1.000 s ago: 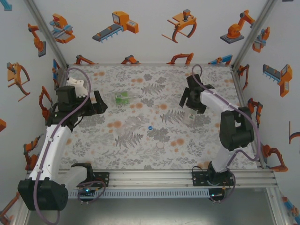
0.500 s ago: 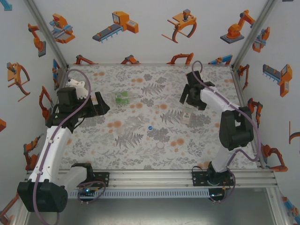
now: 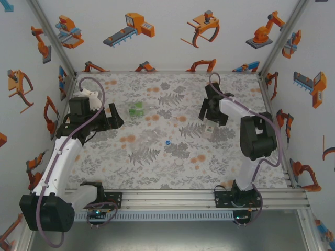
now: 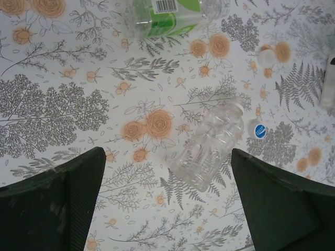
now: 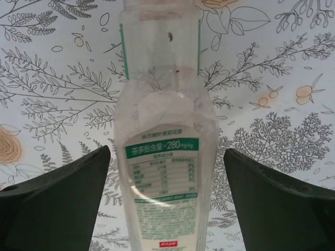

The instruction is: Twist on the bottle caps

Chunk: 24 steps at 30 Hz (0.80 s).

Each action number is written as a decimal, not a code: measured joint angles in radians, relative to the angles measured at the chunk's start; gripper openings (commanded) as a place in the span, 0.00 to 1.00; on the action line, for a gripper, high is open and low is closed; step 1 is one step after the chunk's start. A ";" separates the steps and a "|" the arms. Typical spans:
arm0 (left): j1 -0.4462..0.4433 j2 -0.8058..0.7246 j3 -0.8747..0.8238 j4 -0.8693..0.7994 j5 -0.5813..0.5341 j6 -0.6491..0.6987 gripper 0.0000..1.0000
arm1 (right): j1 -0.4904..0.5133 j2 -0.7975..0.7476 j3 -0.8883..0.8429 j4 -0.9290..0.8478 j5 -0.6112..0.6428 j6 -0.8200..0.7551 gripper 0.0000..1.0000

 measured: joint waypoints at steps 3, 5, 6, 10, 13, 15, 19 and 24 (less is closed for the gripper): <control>-0.003 0.006 0.000 0.000 -0.012 0.003 0.97 | 0.000 0.020 0.000 0.013 -0.001 0.000 0.76; -0.005 0.009 0.000 -0.001 -0.017 0.005 0.97 | 0.000 0.031 0.000 0.018 -0.003 0.000 0.74; -0.005 0.010 0.000 -0.002 -0.018 0.007 0.97 | 0.000 0.036 0.000 0.022 -0.003 0.000 0.73; -0.005 0.011 0.000 -0.006 -0.021 0.011 0.97 | 0.000 0.049 0.000 0.035 -0.003 -0.005 0.71; -0.005 0.011 0.000 -0.007 -0.027 0.011 0.97 | 0.000 0.061 0.005 0.039 0.002 -0.014 0.70; -0.005 0.011 0.000 -0.007 -0.032 0.012 0.97 | 0.000 0.069 0.010 0.039 0.004 -0.019 0.70; -0.005 0.011 0.000 -0.007 -0.032 0.012 0.97 | 0.000 0.080 0.026 0.041 0.005 -0.023 0.70; -0.005 0.013 0.000 -0.007 -0.032 0.013 0.97 | 0.000 0.091 0.048 0.045 0.013 -0.024 0.70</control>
